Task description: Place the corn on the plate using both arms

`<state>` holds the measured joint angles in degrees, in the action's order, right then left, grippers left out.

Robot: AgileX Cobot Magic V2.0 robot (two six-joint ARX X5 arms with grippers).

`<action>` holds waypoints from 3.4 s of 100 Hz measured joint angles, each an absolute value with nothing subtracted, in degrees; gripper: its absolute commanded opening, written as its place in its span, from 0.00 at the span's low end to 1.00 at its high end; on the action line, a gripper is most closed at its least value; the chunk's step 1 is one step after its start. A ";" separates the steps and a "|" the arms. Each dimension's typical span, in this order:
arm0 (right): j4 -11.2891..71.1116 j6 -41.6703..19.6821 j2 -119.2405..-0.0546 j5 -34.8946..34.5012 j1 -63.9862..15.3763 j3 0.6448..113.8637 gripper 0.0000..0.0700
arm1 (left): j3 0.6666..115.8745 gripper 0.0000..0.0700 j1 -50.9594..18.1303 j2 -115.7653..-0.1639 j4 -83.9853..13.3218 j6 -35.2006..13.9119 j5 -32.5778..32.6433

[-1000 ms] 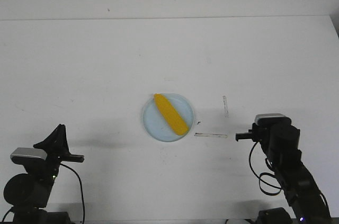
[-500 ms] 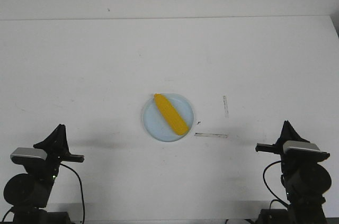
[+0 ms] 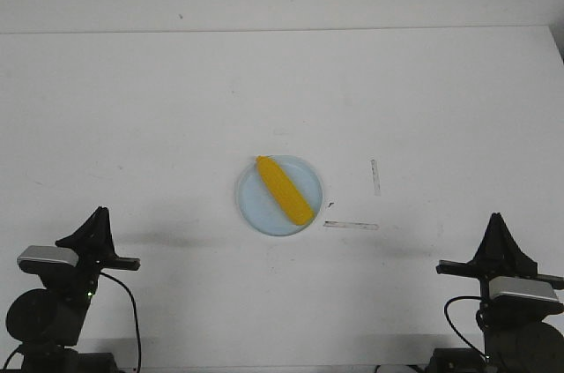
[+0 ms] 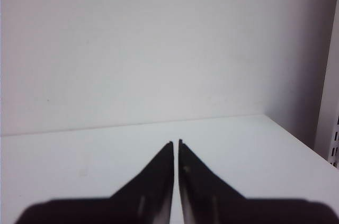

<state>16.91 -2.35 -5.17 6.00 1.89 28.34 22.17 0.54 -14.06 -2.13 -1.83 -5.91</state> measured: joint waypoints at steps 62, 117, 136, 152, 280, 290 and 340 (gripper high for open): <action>16.91 -2.35 -5.17 6.00 1.89 28.34 0.02 | 22.17 0.00 0.54 -14.06 -2.13 -1.83 -5.91; 16.91 -2.35 -5.17 6.02 1.89 28.34 0.02 | 18.15 0.00 0.64 -12.38 3.55 -2.07 -3.40; 16.91 -2.35 -5.17 6.00 1.89 28.34 0.02 | 12.10 0.00 0.64 -9.13 5.61 -2.61 -2.79; 16.91 -2.35 -5.17 6.00 1.89 28.34 0.02 | 7.07 0.00 0.64 -4.21 5.58 -3.84 -1.58; 16.88 -2.35 -5.17 6.02 1.89 28.34 0.02 | 1.96 0.00 0.64 -0.30 6.87 -5.48 0.08; 16.88 -2.35 -5.17 6.02 1.89 28.34 0.02 | 1.96 0.00 0.64 -0.30 6.87 -5.48 0.08; 16.88 -2.35 -5.17 6.00 1.89 28.34 0.02 | 1.96 0.00 0.64 -0.30 6.87 -5.50 0.08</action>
